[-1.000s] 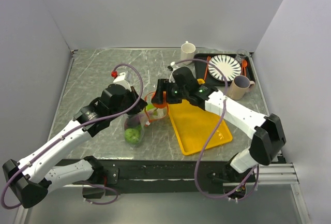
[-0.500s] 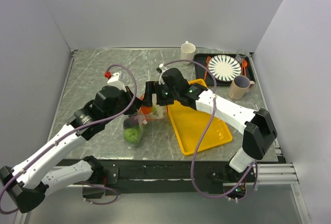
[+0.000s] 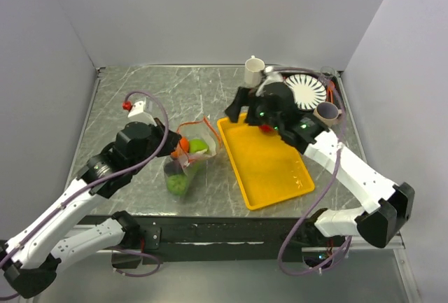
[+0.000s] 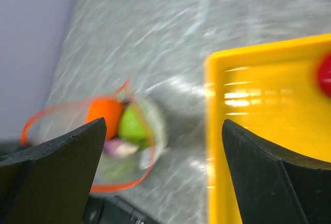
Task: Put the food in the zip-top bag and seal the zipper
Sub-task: Place the fake fruit in the zipper food storage bag, then pick up the fake fruit from the bin.
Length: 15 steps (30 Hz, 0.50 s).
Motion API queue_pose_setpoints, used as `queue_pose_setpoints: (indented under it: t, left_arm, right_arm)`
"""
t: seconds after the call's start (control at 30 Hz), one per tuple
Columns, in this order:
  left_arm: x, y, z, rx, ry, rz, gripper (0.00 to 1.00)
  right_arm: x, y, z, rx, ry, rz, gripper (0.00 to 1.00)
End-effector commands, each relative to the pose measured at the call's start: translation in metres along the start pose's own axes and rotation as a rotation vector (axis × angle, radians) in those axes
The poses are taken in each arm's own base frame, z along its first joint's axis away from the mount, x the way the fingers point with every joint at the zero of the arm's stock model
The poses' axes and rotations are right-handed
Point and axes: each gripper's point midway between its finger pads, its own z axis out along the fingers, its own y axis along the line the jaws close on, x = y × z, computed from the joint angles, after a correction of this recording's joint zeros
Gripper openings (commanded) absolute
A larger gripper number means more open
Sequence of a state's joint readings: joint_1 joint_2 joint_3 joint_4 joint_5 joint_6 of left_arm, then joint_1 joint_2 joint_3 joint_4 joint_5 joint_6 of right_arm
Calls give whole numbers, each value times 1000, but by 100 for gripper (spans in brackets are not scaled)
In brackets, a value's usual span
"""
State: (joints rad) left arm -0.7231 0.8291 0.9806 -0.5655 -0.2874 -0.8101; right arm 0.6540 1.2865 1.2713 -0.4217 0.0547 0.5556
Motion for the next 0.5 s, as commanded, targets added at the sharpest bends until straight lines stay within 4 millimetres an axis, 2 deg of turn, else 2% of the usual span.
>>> queue_pose_setpoints:
  t: [0.0, 0.07, 0.1, 0.17, 0.2, 0.23, 0.3, 0.47]
  left_arm:
    - [14, -17, 19, 60, 67, 1, 1]
    - [15, -20, 22, 76, 76, 16, 1]
    - [16, -22, 25, 71, 83, 21, 1]
    - [19, -21, 28, 65, 97, 32, 1]
    - [21, -19, 30, 55, 104, 33, 1]
    - [22, -18, 30, 52, 108, 33, 1]
    - [25, -15, 30, 50, 110, 30, 1]
    - [27, -10, 30, 34, 103, 27, 1]
  right_arm:
    - [10, -92, 23, 324, 64, -7, 100]
    - [9, -111, 31, 399, 81, -35, 100]
    - [16, -122, 43, 424, 109, -47, 100]
    - [14, -140, 54, 459, 112, -39, 100]
    - [21, -151, 65, 474, 142, -34, 100]
    - [17, -160, 68, 491, 141, -15, 100]
    - [20, -168, 79, 505, 167, -16, 100]
    - [20, -180, 89, 553, 186, -15, 100]
